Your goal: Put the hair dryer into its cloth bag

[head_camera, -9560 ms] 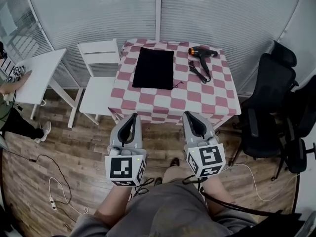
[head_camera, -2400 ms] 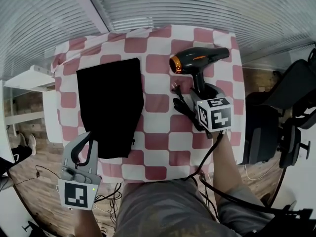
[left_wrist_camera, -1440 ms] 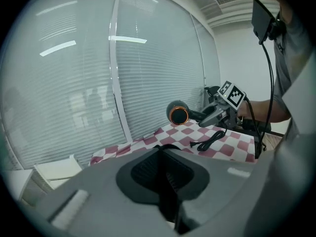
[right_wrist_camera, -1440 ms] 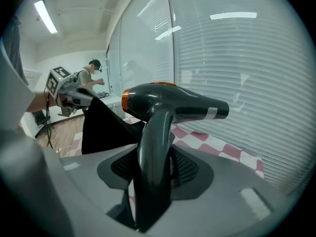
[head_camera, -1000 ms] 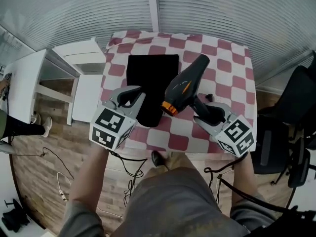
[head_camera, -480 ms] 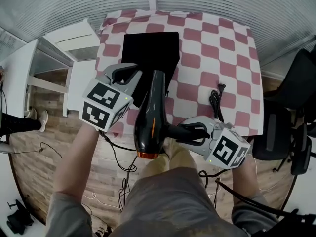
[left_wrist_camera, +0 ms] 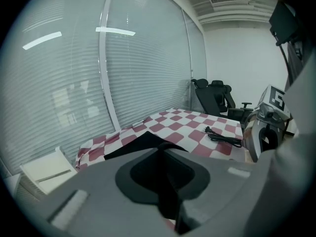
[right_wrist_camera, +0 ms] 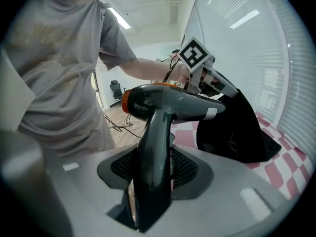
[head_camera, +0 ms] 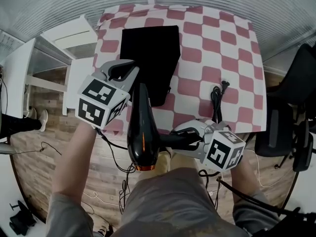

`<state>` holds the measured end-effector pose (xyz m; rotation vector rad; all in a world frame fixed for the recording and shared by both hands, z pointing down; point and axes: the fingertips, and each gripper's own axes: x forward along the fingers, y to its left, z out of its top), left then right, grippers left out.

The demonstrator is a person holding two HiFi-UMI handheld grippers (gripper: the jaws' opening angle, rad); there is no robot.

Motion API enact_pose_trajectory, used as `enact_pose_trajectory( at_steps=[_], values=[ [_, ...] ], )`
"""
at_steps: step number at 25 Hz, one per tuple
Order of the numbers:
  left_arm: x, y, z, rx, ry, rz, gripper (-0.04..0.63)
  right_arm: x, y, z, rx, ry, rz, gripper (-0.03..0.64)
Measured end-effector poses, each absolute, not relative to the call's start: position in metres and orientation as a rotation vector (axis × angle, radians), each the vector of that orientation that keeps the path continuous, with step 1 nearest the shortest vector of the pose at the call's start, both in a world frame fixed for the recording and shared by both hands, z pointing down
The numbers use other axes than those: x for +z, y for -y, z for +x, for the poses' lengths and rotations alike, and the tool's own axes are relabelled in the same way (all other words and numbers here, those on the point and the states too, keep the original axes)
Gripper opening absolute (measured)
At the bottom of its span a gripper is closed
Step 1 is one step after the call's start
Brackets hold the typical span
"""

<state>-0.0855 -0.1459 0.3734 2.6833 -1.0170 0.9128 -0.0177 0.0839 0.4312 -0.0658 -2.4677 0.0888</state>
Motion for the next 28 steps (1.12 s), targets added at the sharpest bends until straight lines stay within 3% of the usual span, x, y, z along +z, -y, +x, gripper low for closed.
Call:
enact_pose_trajectory(
  at_steps=[28],
  values=[
    [0.375, 0.109, -0.089, 0.912, 0.889, 2.696, 0.025, 0.461, 0.009, -0.038, 0.445, 2.342, 0.048, 0.210]
  ],
)
